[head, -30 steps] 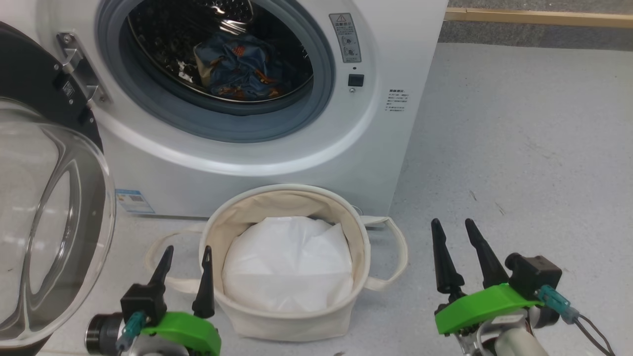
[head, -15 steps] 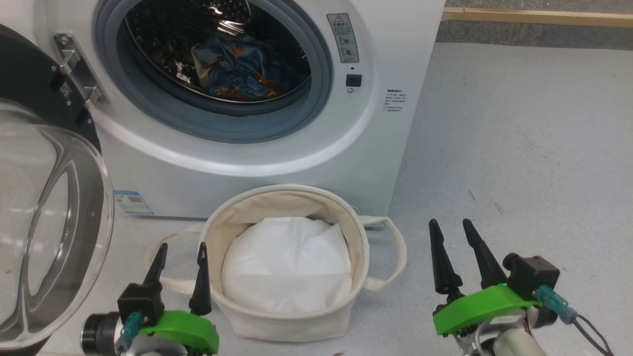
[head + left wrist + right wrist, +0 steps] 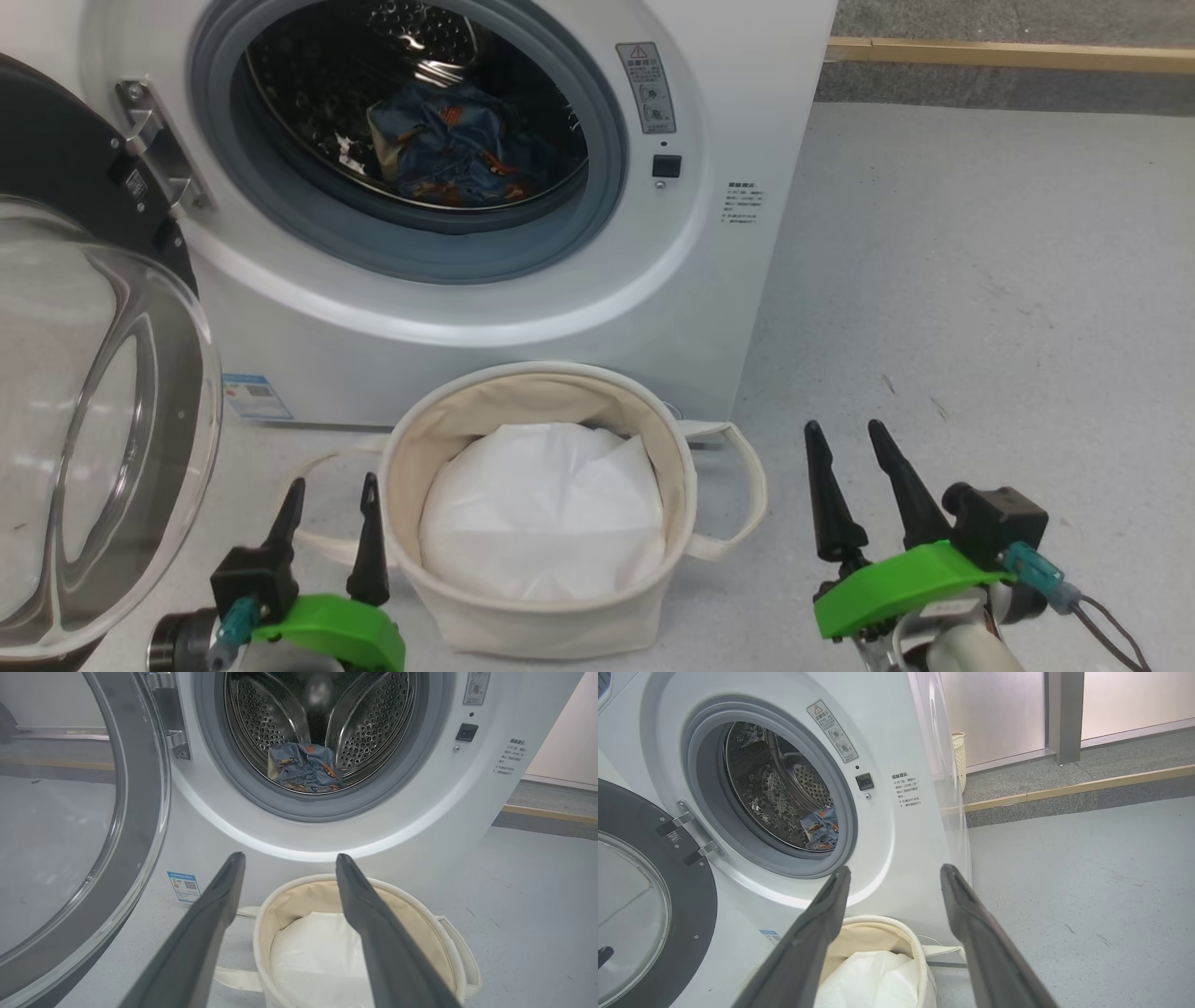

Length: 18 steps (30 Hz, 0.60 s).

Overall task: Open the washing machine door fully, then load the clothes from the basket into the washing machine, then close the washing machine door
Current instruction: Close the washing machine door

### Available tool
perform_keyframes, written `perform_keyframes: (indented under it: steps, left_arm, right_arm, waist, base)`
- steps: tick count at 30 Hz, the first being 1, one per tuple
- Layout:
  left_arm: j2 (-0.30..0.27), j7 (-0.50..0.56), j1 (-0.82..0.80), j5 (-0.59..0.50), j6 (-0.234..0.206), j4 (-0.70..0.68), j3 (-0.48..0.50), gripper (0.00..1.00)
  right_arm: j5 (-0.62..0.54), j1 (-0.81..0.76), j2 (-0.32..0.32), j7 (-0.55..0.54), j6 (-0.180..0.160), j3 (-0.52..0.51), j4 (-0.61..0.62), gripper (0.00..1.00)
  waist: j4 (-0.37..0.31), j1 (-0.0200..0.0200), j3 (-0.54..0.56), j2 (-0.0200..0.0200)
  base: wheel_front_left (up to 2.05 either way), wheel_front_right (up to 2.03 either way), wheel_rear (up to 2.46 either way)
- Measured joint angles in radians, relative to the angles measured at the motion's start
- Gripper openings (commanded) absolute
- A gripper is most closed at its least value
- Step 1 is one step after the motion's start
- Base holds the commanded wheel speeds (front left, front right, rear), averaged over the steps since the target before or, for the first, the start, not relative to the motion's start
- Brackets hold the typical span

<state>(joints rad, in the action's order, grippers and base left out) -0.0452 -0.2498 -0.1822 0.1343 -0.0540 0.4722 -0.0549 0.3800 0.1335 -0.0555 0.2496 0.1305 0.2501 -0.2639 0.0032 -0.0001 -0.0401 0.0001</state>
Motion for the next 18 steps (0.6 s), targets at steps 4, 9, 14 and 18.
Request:
perform_keyframes:
  steps: [4,9,14,18]
  left_arm:
    - [0.000,0.000,0.000,0.009,0.002,0.006,0.003,1.00]
    - [0.004,0.000,0.000,0.009,0.003,0.005,0.003,1.00]
    - [0.003,0.000,0.000,0.009,0.002,0.004,0.008,1.00]
    - [0.004,0.000,-0.001,0.007,0.002,0.003,0.008,1.00]
  right_arm:
    - [0.002,-0.002,0.000,0.000,0.000,0.002,-0.002,1.00]
    - [0.008,-0.004,0.000,0.000,0.000,0.009,-0.004,1.00]
    - [0.008,-0.005,0.003,0.000,0.000,0.014,-0.005,1.00]
    - [0.008,-0.005,0.003,0.000,0.000,0.012,-0.006,1.00]
  waist:
    - [0.001,0.0000,0.003,0.0000]
    - [0.001,0.0000,0.005,0.0000]
    - [0.000,0.0000,0.001,-0.0001]
    - [0.003,0.0000,-0.008,-0.0001]
  base:
    - [-0.80,0.23,0.57]
    - [-1.52,0.75,0.77]
    - [-1.98,1.65,0.33]
    - [-2.12,2.14,-0.02]
